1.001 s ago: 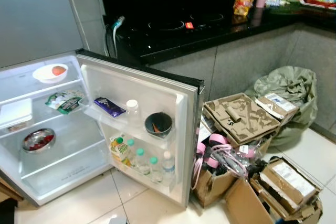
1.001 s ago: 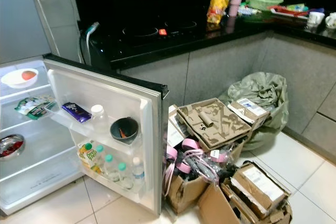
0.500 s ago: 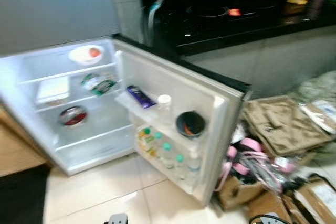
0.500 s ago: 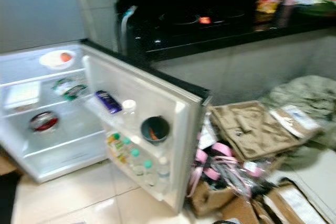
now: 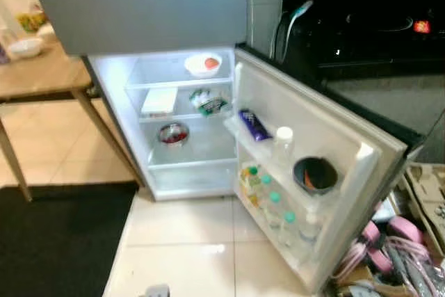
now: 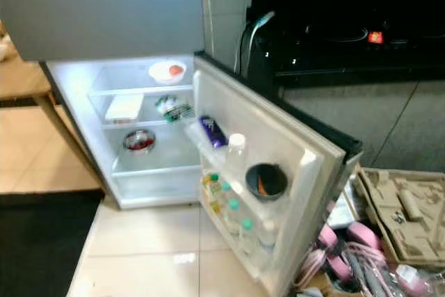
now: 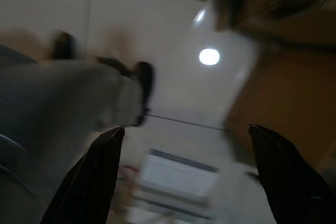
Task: Restocking fridge
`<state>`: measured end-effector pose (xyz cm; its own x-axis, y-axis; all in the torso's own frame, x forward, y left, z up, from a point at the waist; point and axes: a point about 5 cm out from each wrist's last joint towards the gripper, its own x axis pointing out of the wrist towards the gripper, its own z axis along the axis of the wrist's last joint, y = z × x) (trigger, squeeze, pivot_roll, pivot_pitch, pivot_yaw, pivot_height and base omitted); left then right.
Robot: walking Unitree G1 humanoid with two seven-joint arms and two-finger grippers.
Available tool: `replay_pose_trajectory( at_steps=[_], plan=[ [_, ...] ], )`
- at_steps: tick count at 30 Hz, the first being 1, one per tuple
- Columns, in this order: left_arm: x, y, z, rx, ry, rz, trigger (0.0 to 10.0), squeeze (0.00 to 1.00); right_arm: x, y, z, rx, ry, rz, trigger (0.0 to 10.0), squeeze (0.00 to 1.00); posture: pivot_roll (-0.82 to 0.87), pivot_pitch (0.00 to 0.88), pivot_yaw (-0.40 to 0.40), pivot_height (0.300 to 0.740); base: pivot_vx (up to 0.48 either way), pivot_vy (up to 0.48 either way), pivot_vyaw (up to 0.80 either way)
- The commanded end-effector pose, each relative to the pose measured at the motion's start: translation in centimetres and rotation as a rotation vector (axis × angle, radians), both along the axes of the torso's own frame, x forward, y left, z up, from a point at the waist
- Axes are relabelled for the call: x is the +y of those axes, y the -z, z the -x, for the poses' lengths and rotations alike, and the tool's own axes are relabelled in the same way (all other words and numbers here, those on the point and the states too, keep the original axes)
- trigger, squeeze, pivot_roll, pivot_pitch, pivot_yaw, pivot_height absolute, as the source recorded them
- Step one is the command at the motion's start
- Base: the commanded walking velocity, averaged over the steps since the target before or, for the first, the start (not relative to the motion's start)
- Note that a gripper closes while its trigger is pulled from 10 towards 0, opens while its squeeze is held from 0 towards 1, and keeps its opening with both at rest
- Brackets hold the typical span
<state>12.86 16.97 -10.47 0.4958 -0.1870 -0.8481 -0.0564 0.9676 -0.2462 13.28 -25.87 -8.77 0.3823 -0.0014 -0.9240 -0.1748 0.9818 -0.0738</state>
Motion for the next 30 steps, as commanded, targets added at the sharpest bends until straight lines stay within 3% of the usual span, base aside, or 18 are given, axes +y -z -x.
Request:
replay_pose_trajectory(
  at_steps=[1,5,14,19,24,25,30],
  plan=[
    [0.4,0.1,0.5,0.016,0.004,-0.016,10.0,0.00,0.7,0.1,-0.2,-0.016,0.012,-0.020,10.0,0.00,-0.11,0.000,0.007,0.740,0.000,0.000,0.64],
    [0.4,0.1,0.5,0.015,0.013,-0.014,10.0,0.00,0.3,0.0,-0.4,-0.035,0.041,0.007,10.0,0.00,-0.11,0.000,0.007,0.740,0.000,0.000,0.16],
    [0.2,0.2,0.7,0.029,0.033,-0.007,10.0,0.00,0.1,-0.2,-0.8,-0.056,0.047,0.025,10.0,0.00,-0.11,0.000,0.007,0.740,0.000,-0.468,0.00],
    [0.2,0.2,0.8,0.031,0.008,-0.003,10.0,0.00,-0.4,-0.6,-1.5,-0.084,0.048,0.066,10.0,0.00,-0.11,0.000,0.007,0.740,0.000,-0.114,0.00],
    [0.2,0.2,0.7,0.030,0.011,-0.005,10.0,0.00,-1.8,-1.8,-3.3,-0.167,0.089,0.144,10.0,0.00,-0.10,0.000,0.006,0.740,0.000,0.000,0.00],
    [0.2,0.2,0.7,0.030,0.014,-0.005,10.0,0.00,-3.0,-3.0,-4.8,-0.224,0.108,0.205,10.0,0.00,-0.10,0.000,0.006,0.740,0.000,0.000,0.00],
    [0.5,0.2,0.7,0.028,0.013,-0.010,10.0,0.00,-5.2,-5.6,-7.5,-0.332,0.144,0.310,10.0,0.00,-0.10,0.000,0.006,0.740,0.000,0.000,0.00]
  ],
)
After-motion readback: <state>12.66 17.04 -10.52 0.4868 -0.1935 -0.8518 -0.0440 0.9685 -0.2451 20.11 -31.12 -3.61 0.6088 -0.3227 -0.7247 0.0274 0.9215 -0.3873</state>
